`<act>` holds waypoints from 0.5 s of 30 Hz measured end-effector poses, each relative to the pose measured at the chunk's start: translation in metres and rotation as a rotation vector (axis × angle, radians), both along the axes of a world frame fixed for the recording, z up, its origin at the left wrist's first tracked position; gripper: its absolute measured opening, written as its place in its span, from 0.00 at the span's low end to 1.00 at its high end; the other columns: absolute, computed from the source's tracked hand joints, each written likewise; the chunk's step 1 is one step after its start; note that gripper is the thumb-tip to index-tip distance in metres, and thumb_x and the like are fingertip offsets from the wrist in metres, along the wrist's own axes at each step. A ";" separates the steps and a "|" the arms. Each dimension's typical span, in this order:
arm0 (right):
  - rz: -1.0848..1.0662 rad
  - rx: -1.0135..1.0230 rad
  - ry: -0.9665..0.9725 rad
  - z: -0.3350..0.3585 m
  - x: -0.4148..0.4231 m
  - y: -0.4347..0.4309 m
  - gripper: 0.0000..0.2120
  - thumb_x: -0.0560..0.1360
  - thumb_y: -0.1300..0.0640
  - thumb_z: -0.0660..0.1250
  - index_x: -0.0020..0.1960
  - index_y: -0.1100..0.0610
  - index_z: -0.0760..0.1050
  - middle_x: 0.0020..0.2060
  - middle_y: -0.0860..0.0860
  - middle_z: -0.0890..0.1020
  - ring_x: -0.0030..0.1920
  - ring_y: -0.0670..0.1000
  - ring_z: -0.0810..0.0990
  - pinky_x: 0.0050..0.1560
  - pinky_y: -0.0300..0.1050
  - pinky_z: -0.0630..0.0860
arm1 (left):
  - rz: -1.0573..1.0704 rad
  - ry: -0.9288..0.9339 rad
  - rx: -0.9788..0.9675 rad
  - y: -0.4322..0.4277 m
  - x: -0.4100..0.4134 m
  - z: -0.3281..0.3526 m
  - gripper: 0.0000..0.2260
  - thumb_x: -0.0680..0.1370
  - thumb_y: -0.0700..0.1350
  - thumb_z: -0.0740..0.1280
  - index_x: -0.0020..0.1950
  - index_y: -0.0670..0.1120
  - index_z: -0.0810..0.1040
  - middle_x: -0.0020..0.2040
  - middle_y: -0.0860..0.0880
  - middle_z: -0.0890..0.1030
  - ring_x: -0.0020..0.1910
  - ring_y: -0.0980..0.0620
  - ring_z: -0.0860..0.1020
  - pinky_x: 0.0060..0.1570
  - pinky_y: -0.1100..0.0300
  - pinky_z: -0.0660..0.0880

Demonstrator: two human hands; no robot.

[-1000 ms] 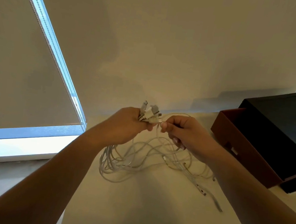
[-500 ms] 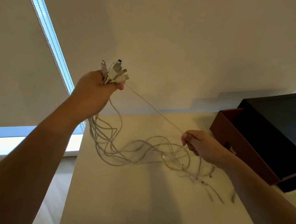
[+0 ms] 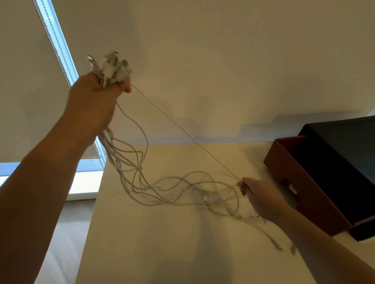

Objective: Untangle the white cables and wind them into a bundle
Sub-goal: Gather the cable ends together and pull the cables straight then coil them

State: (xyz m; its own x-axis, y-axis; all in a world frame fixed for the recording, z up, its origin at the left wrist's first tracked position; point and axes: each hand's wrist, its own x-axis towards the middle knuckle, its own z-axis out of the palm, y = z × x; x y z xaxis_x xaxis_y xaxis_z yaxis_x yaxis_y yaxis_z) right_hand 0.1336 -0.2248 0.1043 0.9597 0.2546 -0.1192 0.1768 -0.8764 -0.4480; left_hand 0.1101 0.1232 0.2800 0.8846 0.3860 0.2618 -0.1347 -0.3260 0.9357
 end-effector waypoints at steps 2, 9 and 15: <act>-0.039 -0.091 0.035 -0.008 -0.003 -0.017 0.16 0.82 0.50 0.53 0.37 0.50 0.67 0.33 0.48 0.75 0.35 0.51 0.75 0.38 0.50 0.71 | 0.012 -0.044 -0.099 0.010 0.002 0.008 0.12 0.75 0.46 0.66 0.32 0.53 0.80 0.33 0.48 0.69 0.23 0.57 0.61 0.25 0.64 0.57; -0.075 -0.315 0.064 -0.024 -0.009 -0.048 0.15 0.83 0.51 0.51 0.38 0.46 0.64 0.37 0.48 0.76 0.37 0.50 0.76 0.39 0.47 0.72 | 0.013 -0.085 -0.175 0.007 0.006 0.009 0.12 0.79 0.45 0.66 0.35 0.50 0.77 0.33 0.49 0.68 0.22 0.59 0.60 0.22 0.66 0.55; -0.065 -0.566 0.121 -0.049 -0.009 -0.066 0.11 0.83 0.56 0.53 0.60 0.51 0.72 0.50 0.49 0.79 0.50 0.51 0.79 0.48 0.46 0.78 | 0.030 -0.100 -0.206 0.011 0.009 0.013 0.11 0.79 0.47 0.66 0.37 0.48 0.76 0.29 0.51 0.66 0.21 0.59 0.59 0.21 0.67 0.56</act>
State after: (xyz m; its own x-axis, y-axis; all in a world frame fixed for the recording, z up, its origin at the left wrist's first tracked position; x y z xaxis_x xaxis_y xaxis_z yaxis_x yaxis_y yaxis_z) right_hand 0.1250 -0.2910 0.0555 0.9422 0.0598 -0.3296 0.0908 -0.9927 0.0794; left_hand 0.1188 0.1337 0.2933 0.8453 0.4664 0.2606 -0.2232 -0.1347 0.9654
